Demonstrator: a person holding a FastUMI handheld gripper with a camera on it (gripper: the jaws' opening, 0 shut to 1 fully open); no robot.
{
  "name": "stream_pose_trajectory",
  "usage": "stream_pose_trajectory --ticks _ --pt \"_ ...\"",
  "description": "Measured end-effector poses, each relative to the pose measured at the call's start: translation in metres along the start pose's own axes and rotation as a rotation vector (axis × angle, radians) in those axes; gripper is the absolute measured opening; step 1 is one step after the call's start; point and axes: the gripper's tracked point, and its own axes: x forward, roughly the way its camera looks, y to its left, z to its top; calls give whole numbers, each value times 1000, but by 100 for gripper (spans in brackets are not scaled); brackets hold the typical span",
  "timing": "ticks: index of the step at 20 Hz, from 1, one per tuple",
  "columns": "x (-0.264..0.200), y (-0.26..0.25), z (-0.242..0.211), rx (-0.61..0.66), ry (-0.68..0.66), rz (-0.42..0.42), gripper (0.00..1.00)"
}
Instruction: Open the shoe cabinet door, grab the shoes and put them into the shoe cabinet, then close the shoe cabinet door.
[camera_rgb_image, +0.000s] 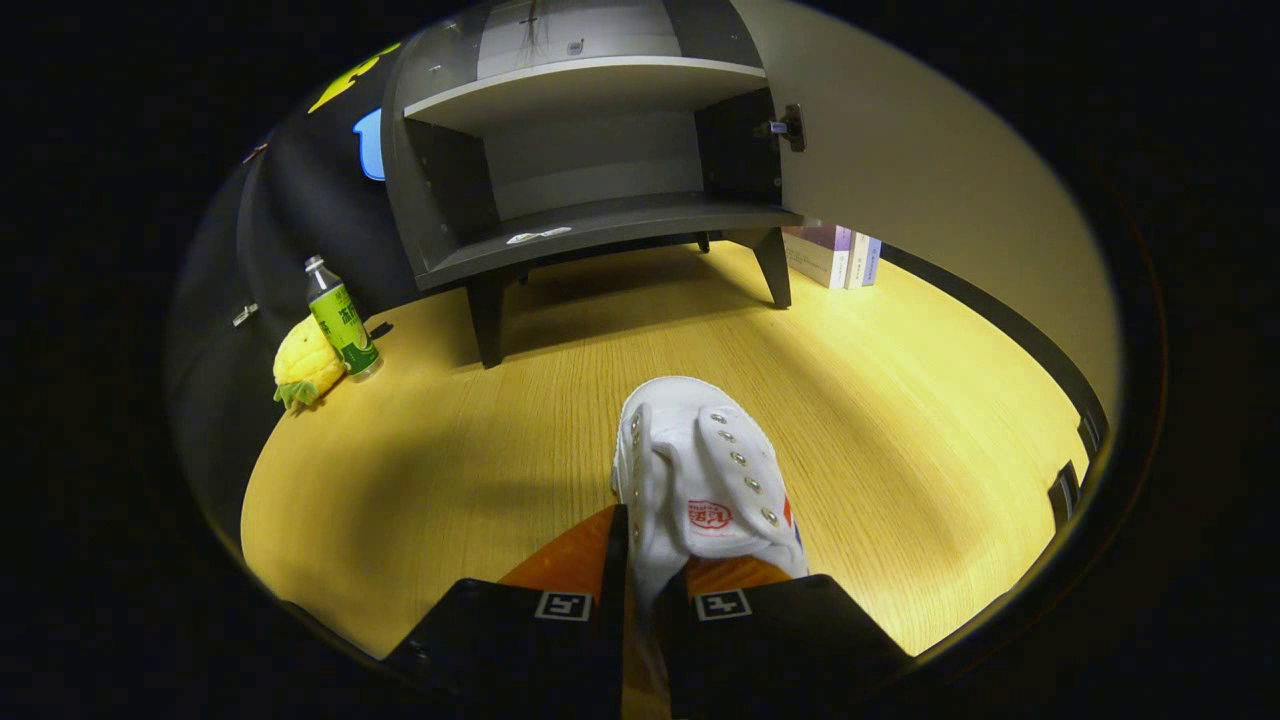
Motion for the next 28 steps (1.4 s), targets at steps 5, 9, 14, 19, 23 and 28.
stream_pose_trajectory --ticks 5,9,14,19,23,28 --pt "4 -2 3 -19 -34 -23 24" --pt "3 1 10 30 -52 -7 24" --pt "8 2 4 -25 -29 1 5" --pt "-3 1 16 -35 2 23 5" --pt "-32 8 54 -26 -7 42 5" --pt "-92 25 157 -79 -137 52 5"
